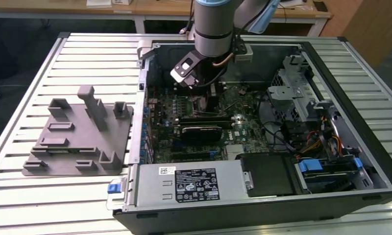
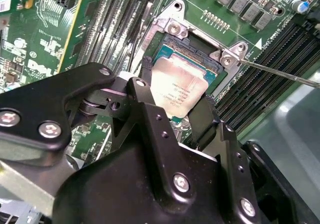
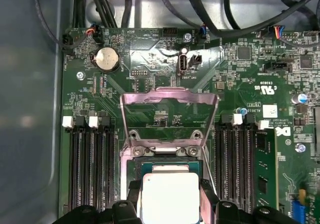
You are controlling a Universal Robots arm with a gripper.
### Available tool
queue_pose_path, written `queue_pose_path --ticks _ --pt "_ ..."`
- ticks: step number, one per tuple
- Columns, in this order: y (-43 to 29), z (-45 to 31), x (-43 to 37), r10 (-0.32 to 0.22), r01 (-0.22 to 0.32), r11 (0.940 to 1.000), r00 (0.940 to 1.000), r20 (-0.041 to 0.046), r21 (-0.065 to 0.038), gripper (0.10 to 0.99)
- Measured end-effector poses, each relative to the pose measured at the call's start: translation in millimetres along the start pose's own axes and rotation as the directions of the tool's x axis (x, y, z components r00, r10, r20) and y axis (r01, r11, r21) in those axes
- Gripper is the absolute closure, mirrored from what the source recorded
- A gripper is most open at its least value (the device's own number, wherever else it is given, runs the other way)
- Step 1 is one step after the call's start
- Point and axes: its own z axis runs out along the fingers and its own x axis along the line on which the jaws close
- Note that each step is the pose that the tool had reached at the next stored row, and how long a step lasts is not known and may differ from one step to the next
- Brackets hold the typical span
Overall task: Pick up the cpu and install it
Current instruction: 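Place the cpu into insertion slot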
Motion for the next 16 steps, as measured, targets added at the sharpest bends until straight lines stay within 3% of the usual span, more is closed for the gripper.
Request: queue_pose_path --ticks 16 --pt "-1.9 10.2 0.4 0.018 -0.018 0.9998 0.9998 0.0014 0.001 0.545"
